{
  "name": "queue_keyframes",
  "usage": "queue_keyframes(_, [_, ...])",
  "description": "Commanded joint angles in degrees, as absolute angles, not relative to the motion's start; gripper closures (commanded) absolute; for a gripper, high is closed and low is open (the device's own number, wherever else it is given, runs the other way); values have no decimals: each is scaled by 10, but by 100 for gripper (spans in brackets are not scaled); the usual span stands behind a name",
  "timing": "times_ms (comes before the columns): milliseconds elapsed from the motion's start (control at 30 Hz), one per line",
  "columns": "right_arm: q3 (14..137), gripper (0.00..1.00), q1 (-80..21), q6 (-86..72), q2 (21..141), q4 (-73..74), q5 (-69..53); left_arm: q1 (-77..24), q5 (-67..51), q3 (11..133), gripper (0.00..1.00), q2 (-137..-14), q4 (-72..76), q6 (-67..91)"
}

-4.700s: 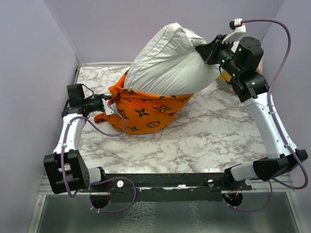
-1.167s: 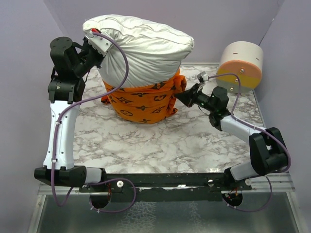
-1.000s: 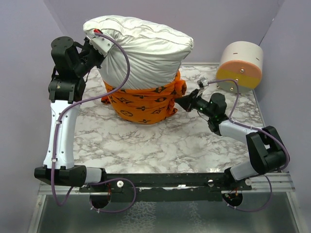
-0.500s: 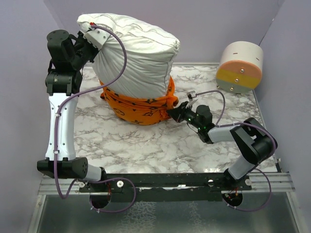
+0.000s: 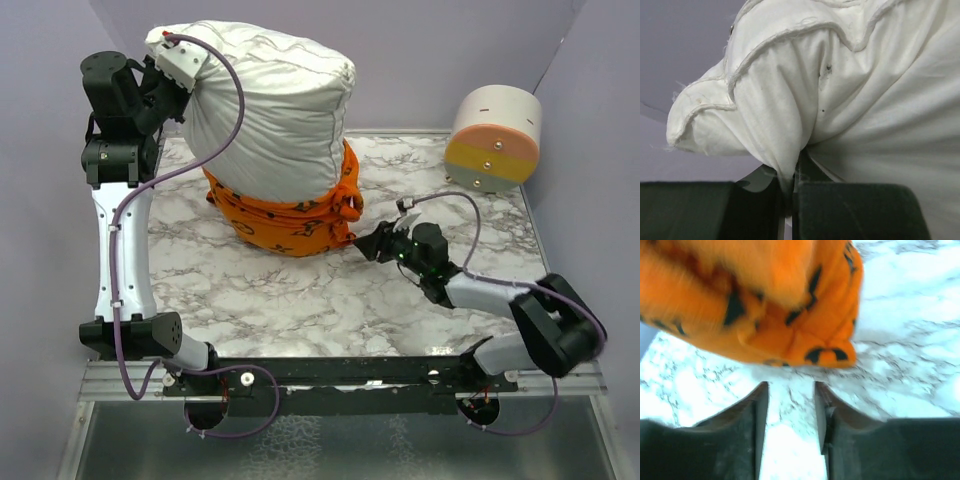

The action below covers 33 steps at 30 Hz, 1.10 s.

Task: Remove the pillowcase from the pillow
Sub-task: Remove the pillow from the pillowcase.

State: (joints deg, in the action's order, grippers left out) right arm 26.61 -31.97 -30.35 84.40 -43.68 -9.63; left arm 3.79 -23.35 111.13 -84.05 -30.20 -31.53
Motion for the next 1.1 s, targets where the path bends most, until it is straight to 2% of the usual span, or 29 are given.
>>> queue_keyframes(0, [288, 47, -319, -250, 671, -168, -70, 43, -213, 1168, 100, -833, -271, -284])
queue_keyframes(133, [429, 27, -325, -183, 565, -68, -98, -3, -242, 1189, 100, -835, -299, -265])
queue_keyframes(333, [710, 4, -348, -89, 595, 66, -123, -88, -284, 1182, 100, -833, -349, -257])
queue_keyframes(567, [1057, 1, -356, -34, 759, 166, -193, -182, -348, 1144, 100, -825, -384, -250])
queue_keyframes(700, [1206, 0, -356, -15, 869, 256, -208, -217, -367, 1153, 100, -832, -399, -255])
queue_keyframes(833, [1250, 0, -356, 5, 939, 331, -222, -225, -375, 1170, 100, -838, -402, -259])
queue_keyframes(967, [1162, 0, -356, 30, 942, 356, -203, -225, -378, 1177, 100, -833, -409, -274])
queue_keyframes(1000, [1129, 0, -356, 34, 932, 347, -196, -225, -377, 1176, 97, -830, -409, -275])
queue_keyframes(1033, [1093, 2, -356, 35, 922, 334, -189, -225, -374, 1175, 81, -828, -411, -278])
queue_keyframes(1067, [1048, 5, -356, 37, 911, 321, -181, -224, -370, 1176, 55, -827, -417, -283])
